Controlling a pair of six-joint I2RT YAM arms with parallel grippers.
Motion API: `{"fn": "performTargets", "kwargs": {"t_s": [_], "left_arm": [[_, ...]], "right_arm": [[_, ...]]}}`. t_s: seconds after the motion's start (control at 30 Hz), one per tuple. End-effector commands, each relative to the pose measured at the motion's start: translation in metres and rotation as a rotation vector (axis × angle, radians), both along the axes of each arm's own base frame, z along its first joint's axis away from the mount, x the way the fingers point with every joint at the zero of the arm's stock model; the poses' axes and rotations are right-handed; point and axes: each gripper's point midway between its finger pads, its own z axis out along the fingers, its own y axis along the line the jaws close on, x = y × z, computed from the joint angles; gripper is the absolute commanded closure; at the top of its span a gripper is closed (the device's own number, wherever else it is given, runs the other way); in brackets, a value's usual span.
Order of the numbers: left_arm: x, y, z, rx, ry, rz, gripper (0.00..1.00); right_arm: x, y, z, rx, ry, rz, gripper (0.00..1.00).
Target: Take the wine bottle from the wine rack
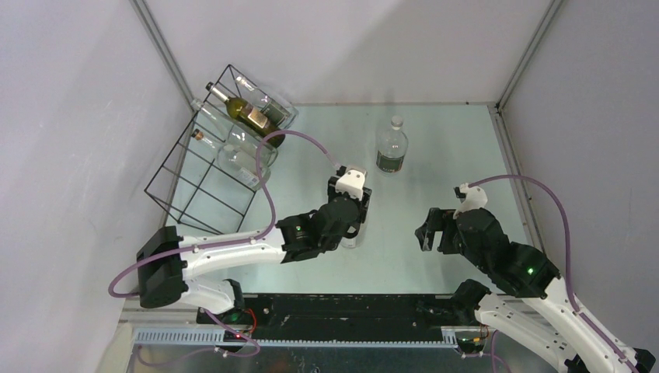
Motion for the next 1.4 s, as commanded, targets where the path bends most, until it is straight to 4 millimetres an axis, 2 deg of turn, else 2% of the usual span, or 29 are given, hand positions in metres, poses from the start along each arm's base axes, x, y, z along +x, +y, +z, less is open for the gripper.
{"fn": "performTargets", "kwargs": {"t_s": [0.0,0.17,0.4,0.5,0.63,0.83,0.87,0.97,1.03,1.1,1.13,1.23,1.37], "left_arm": [[0.004,0.004,0.035,-0.079,-0.045,0.05,0.41],[0.003,0.006,0.041,-0.076,-0.046,0.054,0.31],[0.006,0.013,0.046,0.002,-0.047,0.108,0.24],[0.006,0.016,0.05,0.004,-0.05,0.117,0.15],[0.007,0.021,0.068,-0.007,-0.068,0.129,0.06],[0.006,0.045,0.122,-0.04,-0.15,0.152,0.02],[0.004,0.052,0.138,-0.053,-0.186,0.149,0.02],[0.005,0.072,0.167,-0.063,-0.241,0.148,0.0],[0.011,0.089,0.173,-0.07,-0.231,0.147,0.0],[0.018,0.117,0.179,-0.135,-0.198,0.155,0.0],[0.026,0.132,0.173,-0.149,-0.169,0.179,0.0],[0.028,0.182,0.163,-0.168,-0.158,0.264,0.0],[0.01,0.238,0.135,-0.11,-0.103,0.362,0.0]], "right_arm": [[0.003,0.003,0.017,0.03,-0.045,0.018,0.13],[0.002,0.0,0.02,0.035,-0.06,0.008,0.13],[0.005,0.0,0.02,0.024,-0.069,0.01,0.11],[0.005,0.0,0.021,0.028,-0.069,0.01,0.11],[0.005,0.001,0.023,0.033,-0.073,0.012,0.11],[0.012,-0.002,0.029,0.02,-0.104,-0.011,0.11],[0.015,-0.001,0.032,0.022,-0.119,-0.017,0.12],[0.019,0.013,0.035,0.003,-0.141,0.07,0.14],[0.022,0.025,0.043,0.016,-0.168,0.131,0.15],[0.023,0.041,0.057,0.04,-0.213,0.196,0.15],[0.027,0.048,0.066,0.056,-0.241,0.211,0.14],[0.029,0.071,0.088,0.074,-0.316,0.293,0.14],[0.032,0.102,0.102,0.051,-0.373,0.379,0.14]]}}
